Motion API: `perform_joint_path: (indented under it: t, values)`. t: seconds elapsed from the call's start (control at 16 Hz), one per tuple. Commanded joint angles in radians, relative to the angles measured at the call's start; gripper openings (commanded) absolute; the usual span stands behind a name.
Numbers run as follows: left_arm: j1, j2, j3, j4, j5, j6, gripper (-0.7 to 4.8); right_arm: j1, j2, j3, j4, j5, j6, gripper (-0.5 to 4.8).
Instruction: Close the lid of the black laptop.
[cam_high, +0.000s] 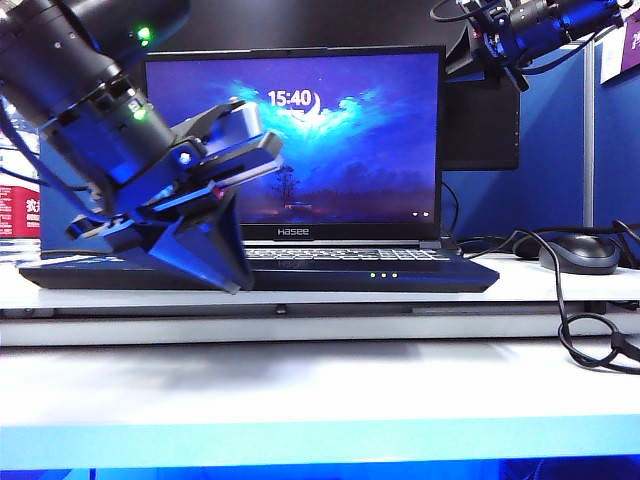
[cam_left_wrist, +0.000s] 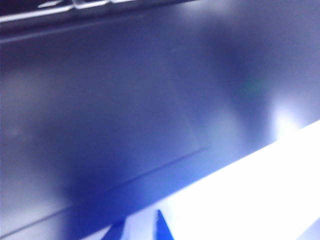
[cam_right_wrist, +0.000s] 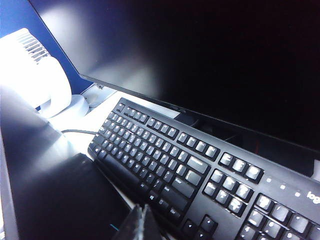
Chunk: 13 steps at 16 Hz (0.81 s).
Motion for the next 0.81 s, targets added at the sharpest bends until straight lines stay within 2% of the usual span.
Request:
perform_joint_path:
  t: [0.06,0.19,0.25,0.81]
  values:
    - [0.029,0.0,0.004,0.051,-0.034,-0.003,0.71,0.005,-0.006,0.006,-0.019,-0.085,0.005,-0.01]
    - [0.043,0.0,0.004,0.056,-0.031,-0.003,0.71,0.006,-0.006,0.006,-0.05,-0.1,0.004,-0.01]
    - [0.043,0.0,0.004,0.066,-0.03,-0.003,0.71,0.008,-0.006,0.006,-0.054,-0.142,0.004,-0.01]
    - [0.043,0.0,0.004,0.105,0.012,-0.021,0.71,0.008,-0.02,0.006,-0.15,-0.319,0.003,-0.01]
